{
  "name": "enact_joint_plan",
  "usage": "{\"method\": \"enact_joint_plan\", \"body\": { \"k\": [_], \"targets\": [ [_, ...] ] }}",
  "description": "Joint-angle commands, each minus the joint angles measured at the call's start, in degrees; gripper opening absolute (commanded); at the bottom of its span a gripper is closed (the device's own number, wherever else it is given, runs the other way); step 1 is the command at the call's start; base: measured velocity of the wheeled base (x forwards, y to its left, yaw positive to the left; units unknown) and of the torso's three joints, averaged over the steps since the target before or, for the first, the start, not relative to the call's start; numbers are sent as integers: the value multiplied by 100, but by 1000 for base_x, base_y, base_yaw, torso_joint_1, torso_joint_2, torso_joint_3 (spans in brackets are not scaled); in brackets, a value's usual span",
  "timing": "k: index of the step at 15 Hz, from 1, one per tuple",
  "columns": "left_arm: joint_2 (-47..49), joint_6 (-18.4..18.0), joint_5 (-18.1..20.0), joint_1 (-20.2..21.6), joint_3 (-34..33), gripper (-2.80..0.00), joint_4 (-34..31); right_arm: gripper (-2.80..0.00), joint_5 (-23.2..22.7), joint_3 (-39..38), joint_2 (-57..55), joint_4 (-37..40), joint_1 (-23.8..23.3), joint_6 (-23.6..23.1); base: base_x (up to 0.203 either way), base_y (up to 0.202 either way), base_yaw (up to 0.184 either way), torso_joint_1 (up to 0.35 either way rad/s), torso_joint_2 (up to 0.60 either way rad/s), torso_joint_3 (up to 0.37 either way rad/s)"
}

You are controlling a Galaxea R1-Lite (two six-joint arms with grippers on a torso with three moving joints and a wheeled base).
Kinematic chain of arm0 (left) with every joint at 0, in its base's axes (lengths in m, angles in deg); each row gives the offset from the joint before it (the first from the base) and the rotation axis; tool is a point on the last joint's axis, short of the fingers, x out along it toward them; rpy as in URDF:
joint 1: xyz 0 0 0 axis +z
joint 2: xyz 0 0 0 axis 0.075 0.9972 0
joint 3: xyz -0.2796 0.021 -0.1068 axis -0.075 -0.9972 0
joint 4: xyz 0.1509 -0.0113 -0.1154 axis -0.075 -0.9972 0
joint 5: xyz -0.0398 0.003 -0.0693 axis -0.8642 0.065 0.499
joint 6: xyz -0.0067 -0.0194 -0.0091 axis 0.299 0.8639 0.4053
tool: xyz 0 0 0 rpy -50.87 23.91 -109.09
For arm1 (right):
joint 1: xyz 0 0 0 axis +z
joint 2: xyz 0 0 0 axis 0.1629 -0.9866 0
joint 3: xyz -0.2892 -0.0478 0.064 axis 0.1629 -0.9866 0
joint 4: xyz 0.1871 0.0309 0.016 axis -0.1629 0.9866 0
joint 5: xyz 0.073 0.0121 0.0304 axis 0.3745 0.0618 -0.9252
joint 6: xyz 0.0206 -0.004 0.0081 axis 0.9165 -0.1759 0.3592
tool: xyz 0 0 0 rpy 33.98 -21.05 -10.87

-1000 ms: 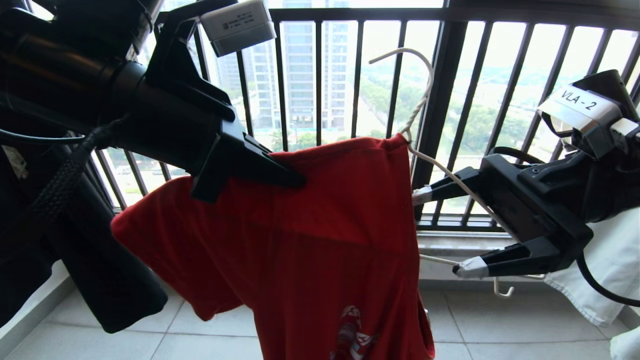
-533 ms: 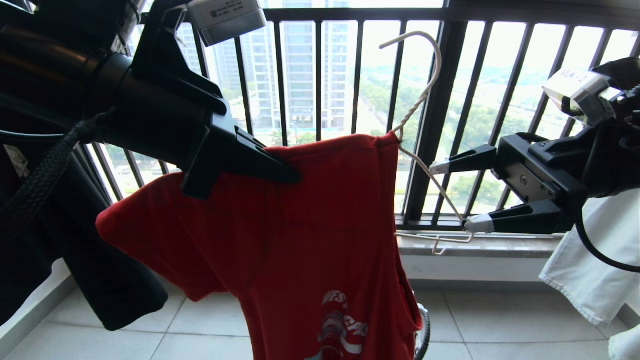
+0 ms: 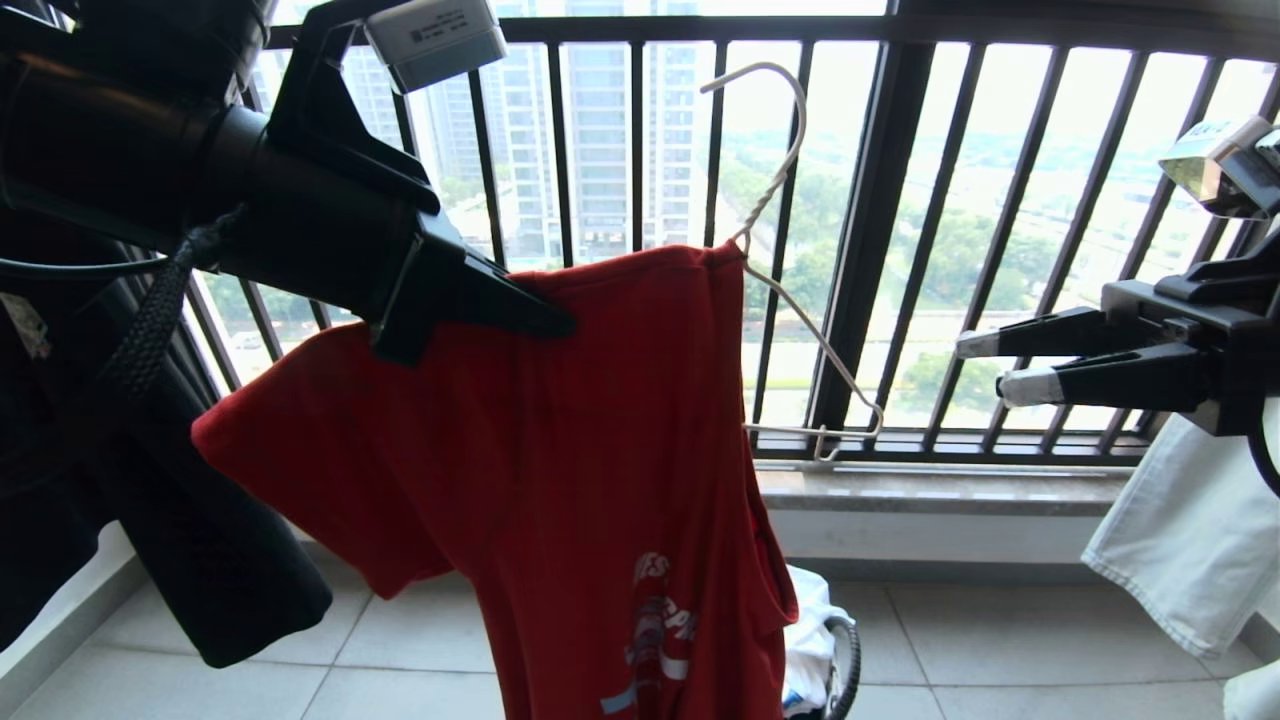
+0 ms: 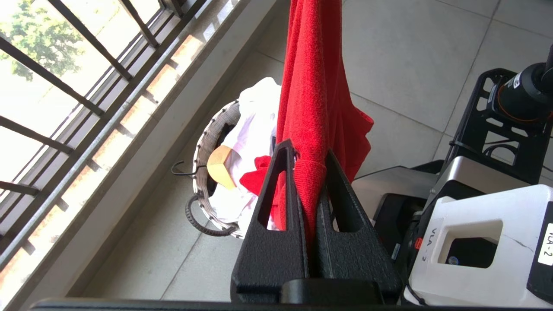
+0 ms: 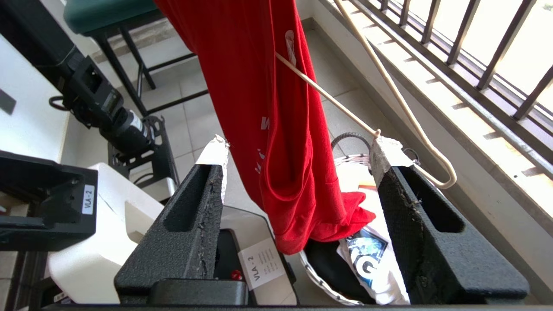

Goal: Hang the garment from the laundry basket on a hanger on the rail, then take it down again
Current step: Hang the clothes on the clothes rack

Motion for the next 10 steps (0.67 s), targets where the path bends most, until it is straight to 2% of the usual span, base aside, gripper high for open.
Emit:
{"method": "enact_joint_plan", "body": {
  "k": [1, 4, 6, 10],
  "targets": [
    [9, 126, 31, 58, -16, -280, 147, -280, 124, -203, 717, 81, -281, 871, 0, 0, 0, 0, 0, 0],
    [-75, 384, 72, 58, -132, -280, 391, -280, 941, -402, 1042, 192, -338, 2565, 0, 0, 0, 0, 0, 0],
    [-85, 571, 74, 58, -504, -280, 1036, -280, 1200, -441, 973, 210, -330, 3347, 0, 0, 0, 0, 0, 0],
    [-296, 1366, 69, 58, -1660, -280, 2861, -280, 1425, -643, 255, 224, -26, 3660, 0, 0, 0, 0, 0, 0]
  ]
}}
